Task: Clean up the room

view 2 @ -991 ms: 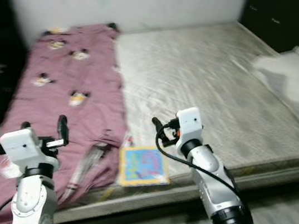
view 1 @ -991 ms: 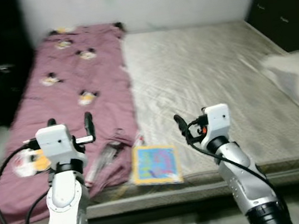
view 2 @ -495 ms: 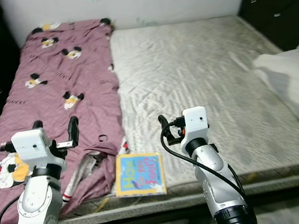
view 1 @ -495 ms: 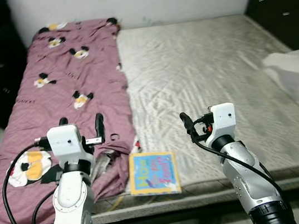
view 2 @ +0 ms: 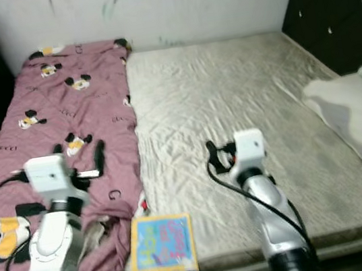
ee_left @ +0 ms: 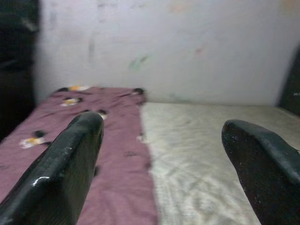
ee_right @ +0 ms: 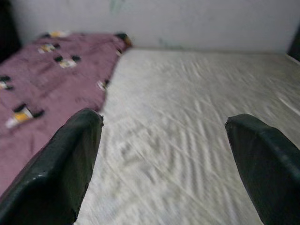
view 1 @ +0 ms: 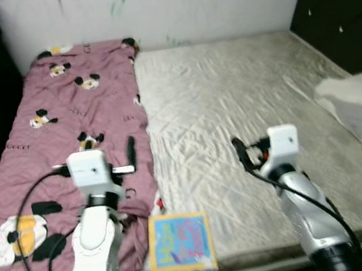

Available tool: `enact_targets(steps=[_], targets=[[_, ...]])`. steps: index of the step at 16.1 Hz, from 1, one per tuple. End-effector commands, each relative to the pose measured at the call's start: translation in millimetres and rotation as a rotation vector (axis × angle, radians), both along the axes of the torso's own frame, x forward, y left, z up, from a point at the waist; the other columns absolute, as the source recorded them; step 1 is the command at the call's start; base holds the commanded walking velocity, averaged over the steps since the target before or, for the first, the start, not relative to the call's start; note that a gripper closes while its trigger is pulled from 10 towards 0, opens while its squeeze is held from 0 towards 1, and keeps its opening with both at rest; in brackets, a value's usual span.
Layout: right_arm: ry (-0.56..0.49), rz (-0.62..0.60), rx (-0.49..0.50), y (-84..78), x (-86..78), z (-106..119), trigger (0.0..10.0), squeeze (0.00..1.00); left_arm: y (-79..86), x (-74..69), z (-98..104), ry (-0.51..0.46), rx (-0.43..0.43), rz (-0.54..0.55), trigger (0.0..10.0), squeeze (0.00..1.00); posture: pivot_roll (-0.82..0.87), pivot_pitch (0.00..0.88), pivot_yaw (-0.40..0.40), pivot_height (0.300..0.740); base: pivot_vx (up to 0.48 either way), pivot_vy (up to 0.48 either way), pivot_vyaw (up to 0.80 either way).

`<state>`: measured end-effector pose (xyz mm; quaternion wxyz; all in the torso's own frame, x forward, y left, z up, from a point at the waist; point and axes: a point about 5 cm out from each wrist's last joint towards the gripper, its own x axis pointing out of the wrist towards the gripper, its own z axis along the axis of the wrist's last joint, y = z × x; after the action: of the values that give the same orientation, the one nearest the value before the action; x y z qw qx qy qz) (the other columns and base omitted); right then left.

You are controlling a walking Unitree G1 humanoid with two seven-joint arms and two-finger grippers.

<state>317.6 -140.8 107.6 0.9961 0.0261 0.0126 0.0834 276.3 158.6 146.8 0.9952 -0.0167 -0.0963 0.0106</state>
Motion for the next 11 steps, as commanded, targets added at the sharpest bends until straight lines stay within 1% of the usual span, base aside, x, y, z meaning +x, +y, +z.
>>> enact_targets(steps=[1,4,5,11], targets=[[-0.002,0.016,-0.018,1.5,0.2,0.5,10.0,0.00,1.9,1.5,-4.3,0.036,0.012,0.040,10.0,0.00,0.00,0.078,-0.030,0.740,0.000,0.000,0.00],[-0.002,0.012,-0.017,1.0,0.6,0.2,10.0,0.00,2.2,2.0,-5.6,0.046,-0.008,0.031,10.0,0.00,0.00,0.081,-0.027,0.740,0.000,0.000,0.00],[-0.001,0.009,-0.016,0.5,0.7,0.1,10.0,0.00,1.3,2.3,-4.8,0.038,-0.011,0.019,10.0,0.00,0.00,0.081,-0.027,0.740,0.000,0.244,0.00],[-0.001,0.003,-0.015,0.9,2.3,0.2,10.0,0.00,-1.5,4.3,-4.5,0.050,-0.045,0.008,10.0,0.00,0.00,0.084,-0.027,0.740,0.000,0.480,0.00]])
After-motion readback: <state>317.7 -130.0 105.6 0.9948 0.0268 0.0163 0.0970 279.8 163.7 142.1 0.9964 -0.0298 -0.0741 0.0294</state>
